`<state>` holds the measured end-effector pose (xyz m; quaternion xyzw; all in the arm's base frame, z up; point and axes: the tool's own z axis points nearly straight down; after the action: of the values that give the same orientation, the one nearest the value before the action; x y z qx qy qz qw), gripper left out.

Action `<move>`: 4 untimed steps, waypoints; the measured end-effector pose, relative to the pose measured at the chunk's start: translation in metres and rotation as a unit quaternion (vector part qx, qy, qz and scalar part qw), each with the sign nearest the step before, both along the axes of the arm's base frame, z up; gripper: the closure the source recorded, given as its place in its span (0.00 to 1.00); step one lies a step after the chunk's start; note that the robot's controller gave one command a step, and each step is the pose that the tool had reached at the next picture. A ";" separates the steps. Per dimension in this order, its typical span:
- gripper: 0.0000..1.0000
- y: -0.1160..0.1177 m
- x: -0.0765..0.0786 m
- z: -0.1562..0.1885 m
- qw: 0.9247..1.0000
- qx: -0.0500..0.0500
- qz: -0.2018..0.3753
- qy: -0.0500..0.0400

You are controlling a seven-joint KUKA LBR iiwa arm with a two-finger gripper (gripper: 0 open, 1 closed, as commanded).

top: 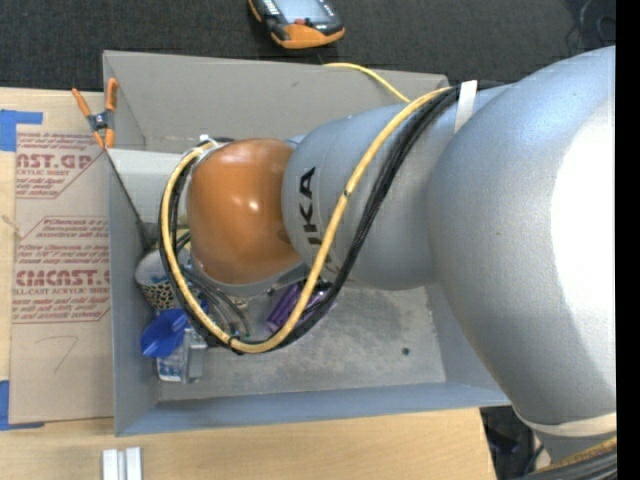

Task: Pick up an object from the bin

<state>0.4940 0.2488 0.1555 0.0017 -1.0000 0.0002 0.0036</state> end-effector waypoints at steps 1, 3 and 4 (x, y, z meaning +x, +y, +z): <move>0.00 -0.001 0.003 0.004 1.000 0.001 -0.001 -0.004; 0.00 -0.007 0.012 -0.029 0.956 0.003 0.293 -0.004; 0.00 -0.006 0.011 -0.033 0.945 0.003 0.327 -0.003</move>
Offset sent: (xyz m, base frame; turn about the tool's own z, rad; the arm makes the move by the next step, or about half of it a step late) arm 0.0111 -0.0020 -0.0163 -0.3392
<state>0.5045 0.2429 0.1225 0.3291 -0.9443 -0.0015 -0.0001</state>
